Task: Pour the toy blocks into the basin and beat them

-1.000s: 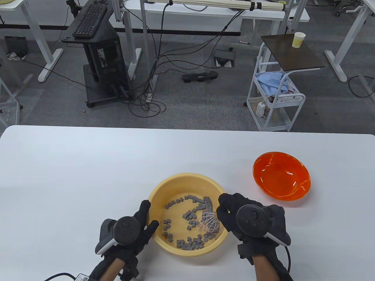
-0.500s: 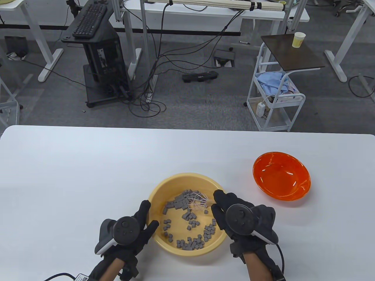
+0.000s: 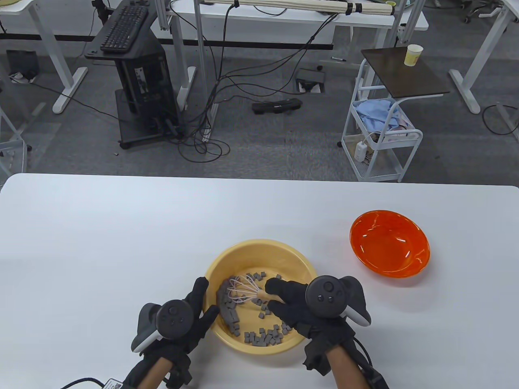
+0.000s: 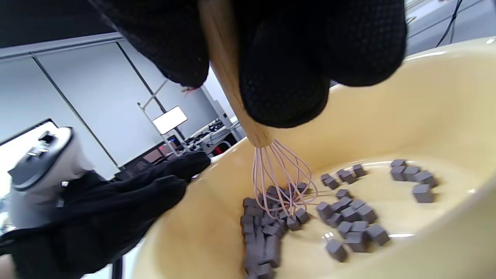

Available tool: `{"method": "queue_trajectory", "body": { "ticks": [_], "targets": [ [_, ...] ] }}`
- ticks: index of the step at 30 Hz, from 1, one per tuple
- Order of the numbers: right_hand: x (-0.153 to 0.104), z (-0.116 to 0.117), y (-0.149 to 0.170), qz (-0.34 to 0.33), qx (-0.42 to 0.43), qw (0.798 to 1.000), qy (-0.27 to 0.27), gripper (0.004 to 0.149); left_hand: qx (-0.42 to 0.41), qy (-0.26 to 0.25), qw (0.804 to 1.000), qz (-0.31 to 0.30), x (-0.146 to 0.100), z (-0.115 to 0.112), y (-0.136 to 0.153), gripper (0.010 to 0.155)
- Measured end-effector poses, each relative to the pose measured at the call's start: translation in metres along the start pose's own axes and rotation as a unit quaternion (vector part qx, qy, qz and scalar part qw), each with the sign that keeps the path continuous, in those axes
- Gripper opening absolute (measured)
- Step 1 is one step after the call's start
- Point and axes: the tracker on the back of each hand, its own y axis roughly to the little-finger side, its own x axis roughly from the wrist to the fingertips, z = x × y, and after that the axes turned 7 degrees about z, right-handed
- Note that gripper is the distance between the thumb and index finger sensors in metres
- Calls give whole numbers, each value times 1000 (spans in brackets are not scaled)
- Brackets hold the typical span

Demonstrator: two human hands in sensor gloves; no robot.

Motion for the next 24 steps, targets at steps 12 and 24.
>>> {"method": "queue_trajectory", "body": {
  "ticks": [12, 24],
  "targets": [
    [-12, -22, -12, -15, -18, 1000, -3, 44, 0, 0, 1000, 0, 0, 0, 0, 75],
    [-28, -47, -11, 45, -91, 994, 37, 42, -2, 2, 1000, -1, 0, 0, 0, 75]
  ]
}}
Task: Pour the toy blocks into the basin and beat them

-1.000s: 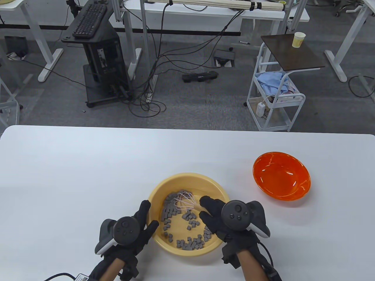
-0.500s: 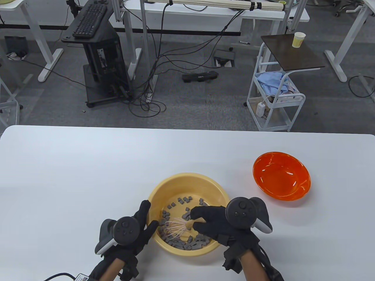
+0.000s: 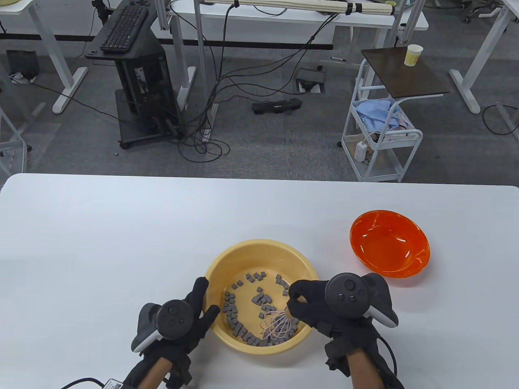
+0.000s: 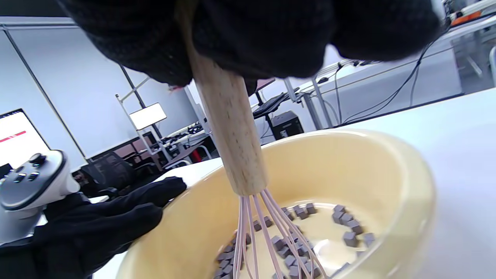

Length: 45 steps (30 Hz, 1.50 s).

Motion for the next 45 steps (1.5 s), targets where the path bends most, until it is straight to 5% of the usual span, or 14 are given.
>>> {"method": "queue_trajectory", "body": {
  "ticks": [20, 34, 45],
  "targets": [
    [5, 12, 1, 49, -99, 990, 83, 43, -1, 2, 1000, 1, 0, 0, 0, 75],
    [22, 46, 3, -2, 25, 1000, -9, 47, -2, 3, 1000, 0, 0, 0, 0, 75],
    [21, 43, -4, -55, 127, 988, -63, 50, -2, 3, 1000, 0, 0, 0, 0, 75]
  ]
}}
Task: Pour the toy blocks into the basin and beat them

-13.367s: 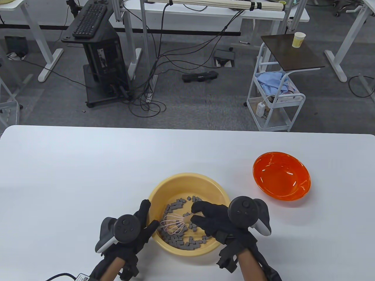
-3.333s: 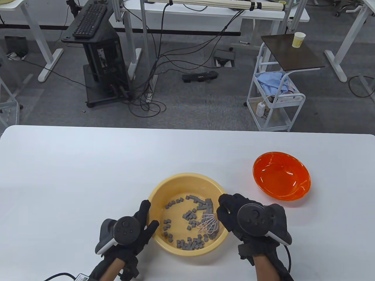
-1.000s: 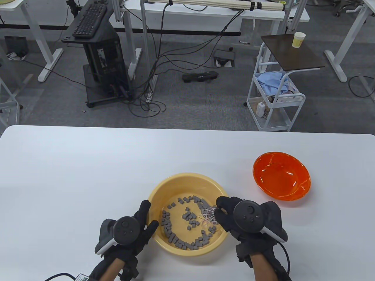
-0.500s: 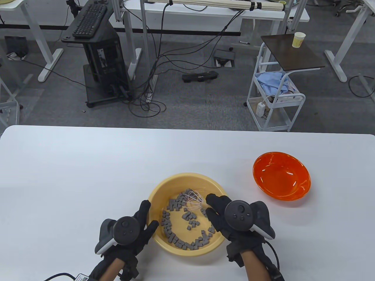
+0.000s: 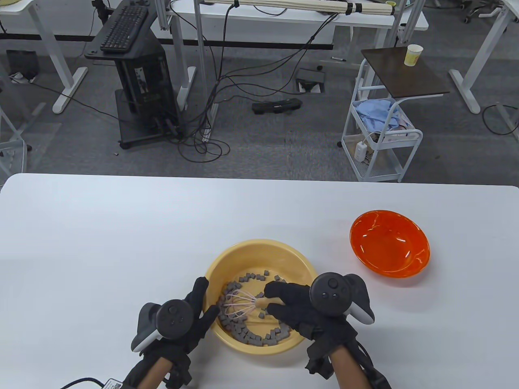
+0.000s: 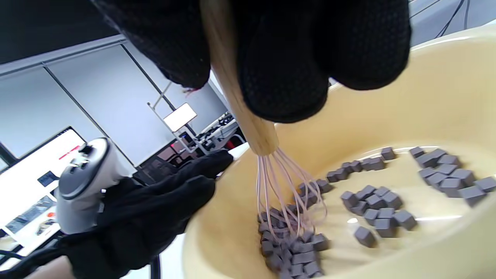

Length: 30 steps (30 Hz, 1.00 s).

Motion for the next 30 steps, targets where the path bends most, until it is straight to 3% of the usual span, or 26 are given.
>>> {"method": "queue_trajectory", "body": {
  "ticks": [15, 30],
  "targets": [
    [-16, -21, -14, 18, -82, 996, 34, 46, 19, 0, 1000, -4, 0, -1, 1, 75],
    [-28, -38, -17, 83, -187, 973, 104, 44, 17, 1, 1000, -4, 0, -2, 1, 75]
  ]
}}
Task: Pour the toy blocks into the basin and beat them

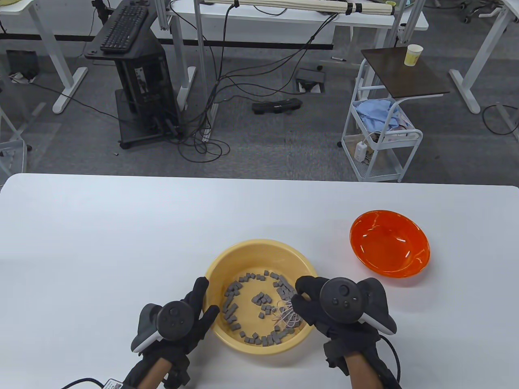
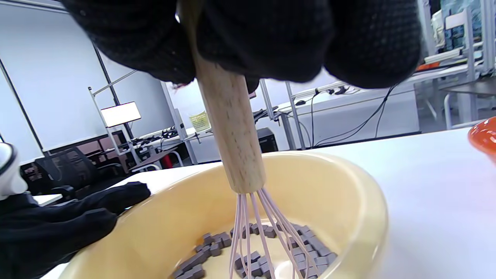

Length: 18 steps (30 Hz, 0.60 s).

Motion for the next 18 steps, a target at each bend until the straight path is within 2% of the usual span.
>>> {"method": "queue_trajectory", "body": {
  "ticks": [9, 13, 18],
  "targets": [
    [3, 12, -3, 19, -45, 997, 57, 43, 0, 0, 1000, 0, 0, 0, 0, 75],
    [7, 22, -4, 20, -54, 997, 56, 44, -3, -1, 1000, -1, 0, 0, 0, 75],
    [11, 30, -2, 3, -7, 999, 42, 46, -4, -3, 1000, 0, 0, 0, 0, 75]
  ]
}}
